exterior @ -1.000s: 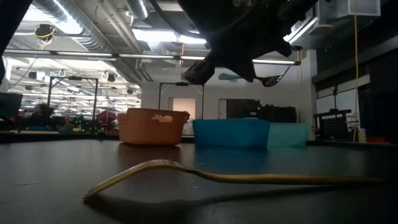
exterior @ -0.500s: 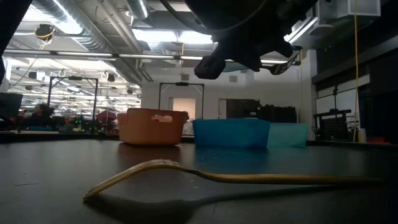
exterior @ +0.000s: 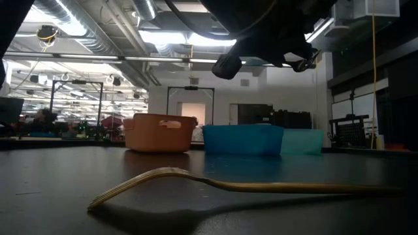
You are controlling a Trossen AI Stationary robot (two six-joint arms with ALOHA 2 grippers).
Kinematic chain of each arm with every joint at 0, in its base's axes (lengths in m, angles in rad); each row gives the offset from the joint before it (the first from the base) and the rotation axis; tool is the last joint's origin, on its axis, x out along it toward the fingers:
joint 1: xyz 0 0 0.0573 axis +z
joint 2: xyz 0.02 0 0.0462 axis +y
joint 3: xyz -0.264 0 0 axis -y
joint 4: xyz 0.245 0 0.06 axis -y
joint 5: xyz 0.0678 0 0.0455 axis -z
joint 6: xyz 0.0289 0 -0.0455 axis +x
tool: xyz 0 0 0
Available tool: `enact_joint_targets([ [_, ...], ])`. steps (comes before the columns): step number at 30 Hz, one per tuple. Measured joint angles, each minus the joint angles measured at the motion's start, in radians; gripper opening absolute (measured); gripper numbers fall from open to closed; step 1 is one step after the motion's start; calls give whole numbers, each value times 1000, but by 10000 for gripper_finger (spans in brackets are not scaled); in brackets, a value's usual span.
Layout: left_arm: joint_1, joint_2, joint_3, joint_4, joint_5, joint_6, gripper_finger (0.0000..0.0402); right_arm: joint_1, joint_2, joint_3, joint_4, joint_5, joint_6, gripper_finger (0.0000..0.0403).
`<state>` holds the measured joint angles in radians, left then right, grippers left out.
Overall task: Sort silverware by color (type)
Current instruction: Put the blue fork into the green bin
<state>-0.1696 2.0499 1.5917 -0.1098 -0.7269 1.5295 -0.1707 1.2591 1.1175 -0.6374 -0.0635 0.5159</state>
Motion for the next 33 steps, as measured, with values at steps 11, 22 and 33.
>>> enact_joint_targets([
  [11,-14,0,0,0,0,0,4,0,1,0,-17,-9,-1,111],
  [22,-26,0,0,0,31,0,4,-37,1,0,-14,-92,-83,111],
  [33,-26,0,0,74,41,31,4,-85,2,0,19,-191,-76,111],
])
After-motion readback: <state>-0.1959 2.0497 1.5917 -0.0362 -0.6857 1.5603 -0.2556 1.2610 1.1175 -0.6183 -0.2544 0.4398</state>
